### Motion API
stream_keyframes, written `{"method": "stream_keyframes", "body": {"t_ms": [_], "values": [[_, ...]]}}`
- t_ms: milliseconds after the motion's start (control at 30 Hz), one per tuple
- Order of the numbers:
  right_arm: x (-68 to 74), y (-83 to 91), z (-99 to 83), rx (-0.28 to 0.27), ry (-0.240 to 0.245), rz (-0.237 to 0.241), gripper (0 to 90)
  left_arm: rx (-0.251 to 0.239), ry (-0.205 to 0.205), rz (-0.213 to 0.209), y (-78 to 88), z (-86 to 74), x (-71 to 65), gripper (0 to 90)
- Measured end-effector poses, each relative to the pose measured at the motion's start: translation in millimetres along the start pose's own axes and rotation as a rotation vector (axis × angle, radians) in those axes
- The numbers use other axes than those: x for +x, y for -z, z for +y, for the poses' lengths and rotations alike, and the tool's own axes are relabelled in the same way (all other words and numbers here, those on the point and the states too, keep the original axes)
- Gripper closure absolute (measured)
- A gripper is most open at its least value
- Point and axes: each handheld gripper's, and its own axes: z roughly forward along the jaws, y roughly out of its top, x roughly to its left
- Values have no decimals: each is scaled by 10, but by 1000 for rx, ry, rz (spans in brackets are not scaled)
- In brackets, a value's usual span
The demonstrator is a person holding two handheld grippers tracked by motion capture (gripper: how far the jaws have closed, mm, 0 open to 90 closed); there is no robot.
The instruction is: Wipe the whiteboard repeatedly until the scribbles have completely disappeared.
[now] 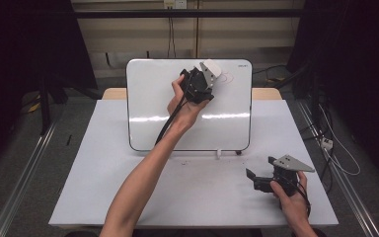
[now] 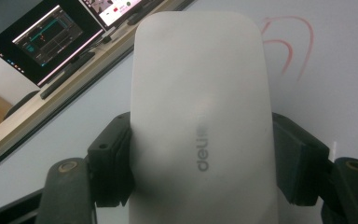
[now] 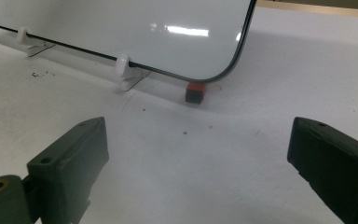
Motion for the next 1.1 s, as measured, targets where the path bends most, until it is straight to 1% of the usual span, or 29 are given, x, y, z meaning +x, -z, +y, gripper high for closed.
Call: {"method": "stream_keyframes", "body": {"t_ms": [67, 133, 167, 267, 333, 467, 533, 567, 600, 667, 733, 867, 1000, 1100], "values": [[2, -1, 1, 1, 0, 1, 54, -2, -7, 7, -4, -3, -11, 310], [4, -5, 2, 1, 2, 2, 54, -2, -37, 11, -5, 5, -33, 310], [4, -8, 3, 0, 3, 2, 54, -2, -43, 14, -4, 9, -45, 310], [7, -16, 8, 0, 4, 3, 54, 3, -40, 11, -11, 13, -36, 310], [10, -20, 10, 2, 6, 4, 54, 1, -29, -1, -11, 26, -21, 310], [6, -23, 9, 0, 9, 5, 54, 4, -26, 11, -20, 44, -44, 311], [3, -18, 7, 1, 3, 4, 54, 7, -30, 10, -28, 53, -45, 311], [2, -15, 7, 3, 1, 4, 54, 4, -25, 7, -34, 60, -45, 311], [1, -15, 7, 2, 1, 4, 54, 9, -33, 6, -36, 77, -45, 311], [3, -15, 7, 2, 0, 6, 54, 5, -32, -2, -45, 122, -50, 310], [6, -16, 9, 0, 3, 5, 54, 6, -39, 3, -54, 155, -74, 311], [3, -12, 4, -2, 4, 8, 54, 9, -40, 7, -82, 160, -80, 310], [-10, -14, 1, -2, 3, 5, 54, 12, -51, 10, -72, 168, -102, 310], [0, -16, 4, -1, 1, 7, 54, 17, -77, 8, -74, 173, -138, 311]]}}
